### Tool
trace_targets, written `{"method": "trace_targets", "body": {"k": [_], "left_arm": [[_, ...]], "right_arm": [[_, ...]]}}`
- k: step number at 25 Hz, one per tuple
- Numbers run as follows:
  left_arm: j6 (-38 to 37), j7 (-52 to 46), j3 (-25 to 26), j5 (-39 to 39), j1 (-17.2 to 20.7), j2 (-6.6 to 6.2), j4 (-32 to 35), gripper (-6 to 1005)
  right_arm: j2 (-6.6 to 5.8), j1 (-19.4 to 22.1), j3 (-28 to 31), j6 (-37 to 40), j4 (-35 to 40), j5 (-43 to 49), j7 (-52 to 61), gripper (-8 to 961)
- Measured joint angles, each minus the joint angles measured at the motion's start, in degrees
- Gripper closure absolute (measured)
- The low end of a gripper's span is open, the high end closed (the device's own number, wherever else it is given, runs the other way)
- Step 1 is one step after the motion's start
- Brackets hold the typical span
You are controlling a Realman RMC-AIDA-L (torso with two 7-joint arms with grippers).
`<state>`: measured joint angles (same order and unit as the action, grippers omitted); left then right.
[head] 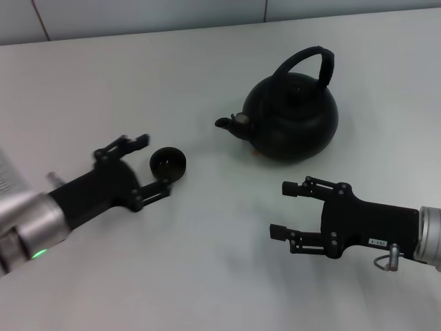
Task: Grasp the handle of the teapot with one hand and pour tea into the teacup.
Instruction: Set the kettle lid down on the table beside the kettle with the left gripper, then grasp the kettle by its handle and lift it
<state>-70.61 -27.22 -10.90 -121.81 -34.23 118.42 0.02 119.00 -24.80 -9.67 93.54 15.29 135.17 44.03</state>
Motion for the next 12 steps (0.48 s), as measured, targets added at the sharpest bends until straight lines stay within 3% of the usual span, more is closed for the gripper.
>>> {"method": "trace_targets", "body": {"k": [1,5,6,12], "left_arm": [[-5.26,-1.24,-0.08,0.01,2.48,-0.11,2.92,180],[-9.36,-2.21,-0.10,0.03,4.51,-0.16,5.32,180],[-15.22,-3.15,-0.06,0.04,7.63,-0.27,8.93,180],[-22.71,-6.88,-0.25,-0.04,11.63,-0.72,13.39,180]], "right_arm": [[0.00,0.00,0.02,-0.03,0.00,0.00,0.00,145],[0.00,-0.08,0.25,-0.02,0.00,0.00,-0.03,145],[-0.01,-0.09,0.34,-0.02,0.01,0.00,-0.09,145],[0.00,-0.21,0.56,-0.13,0.01,0.00,-0.24,145]]}}
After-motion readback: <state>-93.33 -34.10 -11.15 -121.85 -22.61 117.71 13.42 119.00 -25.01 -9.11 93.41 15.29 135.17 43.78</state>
